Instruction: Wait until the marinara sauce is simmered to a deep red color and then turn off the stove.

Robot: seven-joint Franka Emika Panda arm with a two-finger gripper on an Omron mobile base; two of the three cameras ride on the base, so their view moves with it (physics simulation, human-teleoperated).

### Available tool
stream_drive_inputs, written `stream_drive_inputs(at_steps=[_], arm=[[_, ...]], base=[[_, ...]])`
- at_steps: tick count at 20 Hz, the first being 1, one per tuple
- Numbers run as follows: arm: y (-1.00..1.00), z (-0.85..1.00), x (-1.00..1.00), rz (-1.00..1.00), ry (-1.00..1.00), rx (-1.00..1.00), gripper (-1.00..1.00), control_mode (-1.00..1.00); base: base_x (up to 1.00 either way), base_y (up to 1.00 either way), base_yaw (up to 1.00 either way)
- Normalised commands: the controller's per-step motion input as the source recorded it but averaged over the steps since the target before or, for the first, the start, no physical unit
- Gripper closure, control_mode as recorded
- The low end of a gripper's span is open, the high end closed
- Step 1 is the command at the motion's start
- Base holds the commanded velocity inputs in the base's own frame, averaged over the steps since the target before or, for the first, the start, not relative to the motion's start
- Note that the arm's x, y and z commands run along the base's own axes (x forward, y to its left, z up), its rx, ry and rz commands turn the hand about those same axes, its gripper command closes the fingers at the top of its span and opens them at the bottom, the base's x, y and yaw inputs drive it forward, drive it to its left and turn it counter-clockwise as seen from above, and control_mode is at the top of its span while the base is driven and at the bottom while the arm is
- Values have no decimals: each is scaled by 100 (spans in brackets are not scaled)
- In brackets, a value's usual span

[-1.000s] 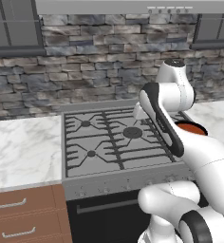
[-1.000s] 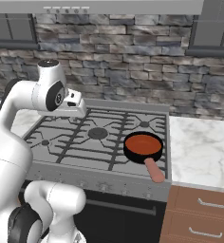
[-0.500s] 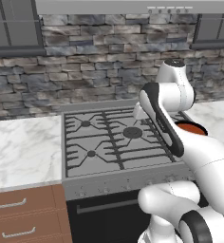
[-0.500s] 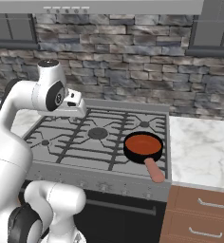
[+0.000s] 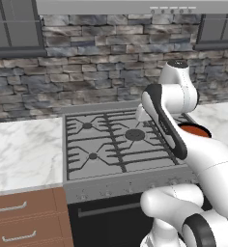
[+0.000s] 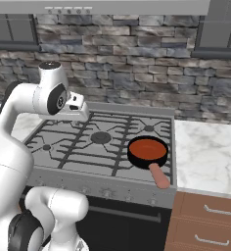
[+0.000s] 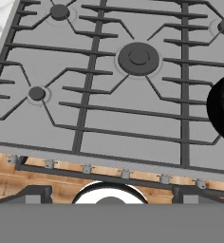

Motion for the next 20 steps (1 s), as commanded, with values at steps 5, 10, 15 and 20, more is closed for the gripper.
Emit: stream_drive_inputs(at_steps=[5,10,15,20], arm=[[0,0,0,0,0,0,-100,-100],[0,0,0,0,0,0,-100,-100],[0,0,0,0,0,0,-100,-100],[0,0,0,0,0,0,-100,-100]], base=[[0,0,0],[0,0,0],[0,0,0],[0,0,0]])
